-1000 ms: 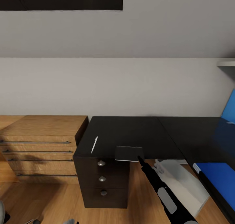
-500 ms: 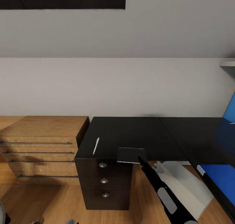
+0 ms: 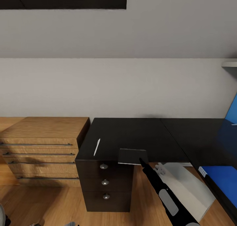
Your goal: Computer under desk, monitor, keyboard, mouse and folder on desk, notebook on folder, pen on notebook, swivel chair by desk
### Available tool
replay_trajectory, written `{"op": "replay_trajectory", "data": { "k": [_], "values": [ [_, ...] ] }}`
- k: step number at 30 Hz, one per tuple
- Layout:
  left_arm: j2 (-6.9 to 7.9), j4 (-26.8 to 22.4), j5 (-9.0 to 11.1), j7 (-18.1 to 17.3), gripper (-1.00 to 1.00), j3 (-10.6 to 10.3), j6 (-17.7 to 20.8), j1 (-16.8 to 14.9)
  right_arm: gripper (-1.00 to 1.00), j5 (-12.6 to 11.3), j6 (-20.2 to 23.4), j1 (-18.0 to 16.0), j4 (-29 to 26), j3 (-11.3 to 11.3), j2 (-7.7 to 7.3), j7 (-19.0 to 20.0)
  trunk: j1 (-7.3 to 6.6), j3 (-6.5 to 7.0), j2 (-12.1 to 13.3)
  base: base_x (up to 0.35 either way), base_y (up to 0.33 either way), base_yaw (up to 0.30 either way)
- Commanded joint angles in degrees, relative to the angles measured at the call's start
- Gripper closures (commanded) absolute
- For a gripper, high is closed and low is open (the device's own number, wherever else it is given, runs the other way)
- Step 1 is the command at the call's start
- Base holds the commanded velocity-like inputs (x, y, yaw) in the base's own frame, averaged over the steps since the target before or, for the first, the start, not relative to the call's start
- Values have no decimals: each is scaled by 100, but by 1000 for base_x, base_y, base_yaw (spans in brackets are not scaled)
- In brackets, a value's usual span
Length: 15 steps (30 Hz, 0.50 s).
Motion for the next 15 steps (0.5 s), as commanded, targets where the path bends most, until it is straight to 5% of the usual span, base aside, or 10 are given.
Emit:
{"op": "replay_trajectory", "data": {
  "k": [1, 6, 7, 15],
  "values": [
    [7, -5, 60, 32, -100, -23, -42, -3, -100, -58, -29, -4, 8, 24, -3, 15, 0, -4, -2, 0, 0, 0],
    [7, -5, 60, 32, -100, -23, -42, -3, -100, -58, -21, -4, 7, 28, -3, 8, 0, -4, -2, 0, 0, 0],
    [7, -4, 60, 32, -100, -23, -41, -3, 100, -58, -21, -4, 7, 30, -3, 4, 0, -4, -2, 0, 0, 0],
    [2, 3, 60, 32, -100, -23, -39, -3, 100, -58, -18, -4, 7, 32, -3, -2, 0, -4, -2, 0, 0, 0]
  ]
}}
